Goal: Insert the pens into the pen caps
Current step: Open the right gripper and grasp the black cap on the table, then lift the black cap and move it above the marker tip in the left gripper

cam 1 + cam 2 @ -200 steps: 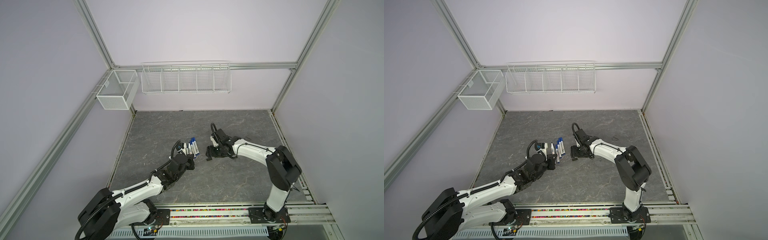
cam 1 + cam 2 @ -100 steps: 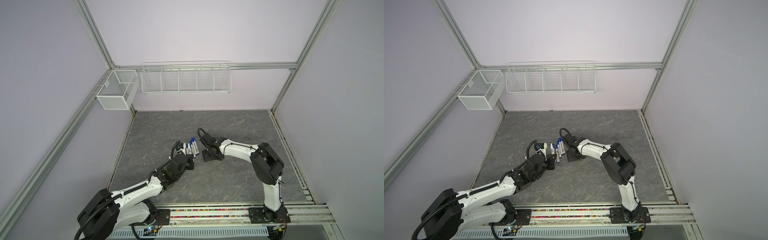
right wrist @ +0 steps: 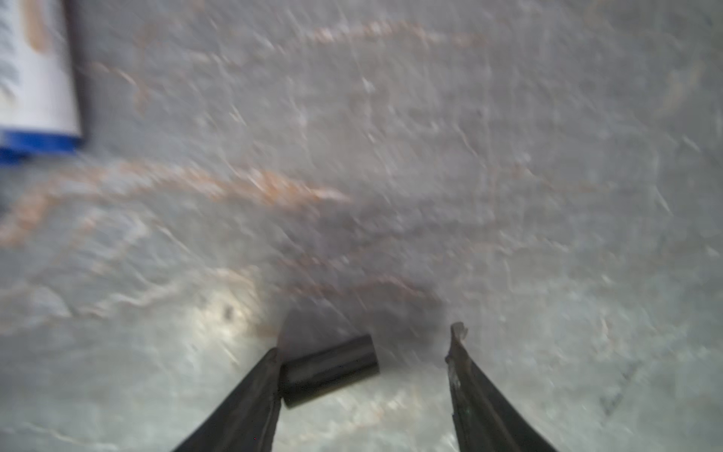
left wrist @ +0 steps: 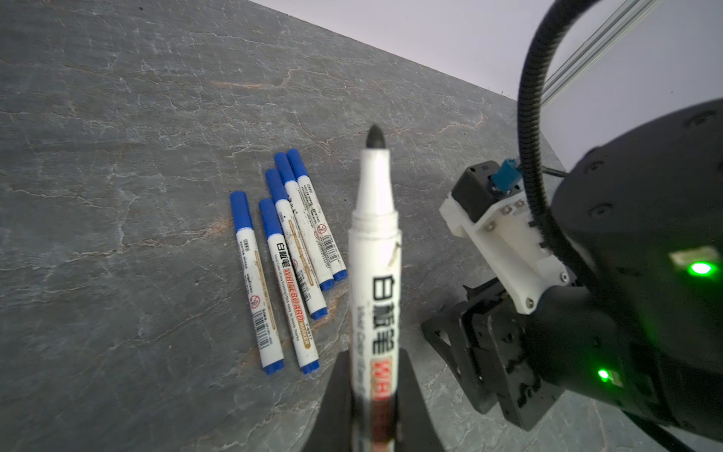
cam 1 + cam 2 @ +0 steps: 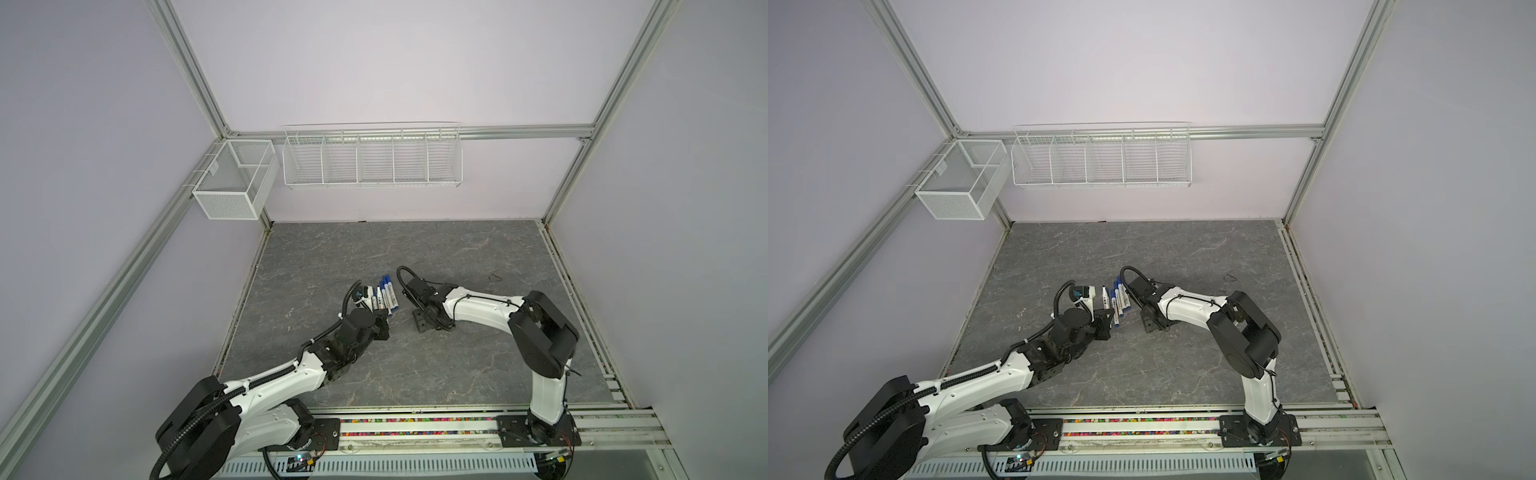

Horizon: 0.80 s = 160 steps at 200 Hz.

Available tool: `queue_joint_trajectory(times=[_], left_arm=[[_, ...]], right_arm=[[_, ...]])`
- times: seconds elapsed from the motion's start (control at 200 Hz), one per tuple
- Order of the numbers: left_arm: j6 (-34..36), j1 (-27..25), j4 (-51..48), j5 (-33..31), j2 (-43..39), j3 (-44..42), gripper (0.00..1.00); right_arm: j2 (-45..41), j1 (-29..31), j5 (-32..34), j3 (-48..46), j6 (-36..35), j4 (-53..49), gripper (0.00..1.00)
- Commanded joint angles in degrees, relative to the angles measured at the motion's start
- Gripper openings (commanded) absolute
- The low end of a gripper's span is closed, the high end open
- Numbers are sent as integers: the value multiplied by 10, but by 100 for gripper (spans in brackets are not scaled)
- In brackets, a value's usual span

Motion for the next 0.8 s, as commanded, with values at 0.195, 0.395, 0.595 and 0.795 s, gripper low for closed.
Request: queue_joint_trajectory(times=[0.195, 0.395, 0.595, 0.795], left_arm=[[-7, 3, 15, 14, 11, -1, 0], [-7, 3, 18, 15, 15, -2, 0], [-6, 3, 14, 19, 12, -2, 0], [-5, 3, 14, 19, 11, -4, 0]], right_arm=[[-96, -25, -79, -114, 15, 45, 68], [-101, -56, -147, -131, 29, 77, 63], [-72, -67, -170, -110, 33, 65, 50], [-54, -64, -165, -98, 36, 46, 36]])
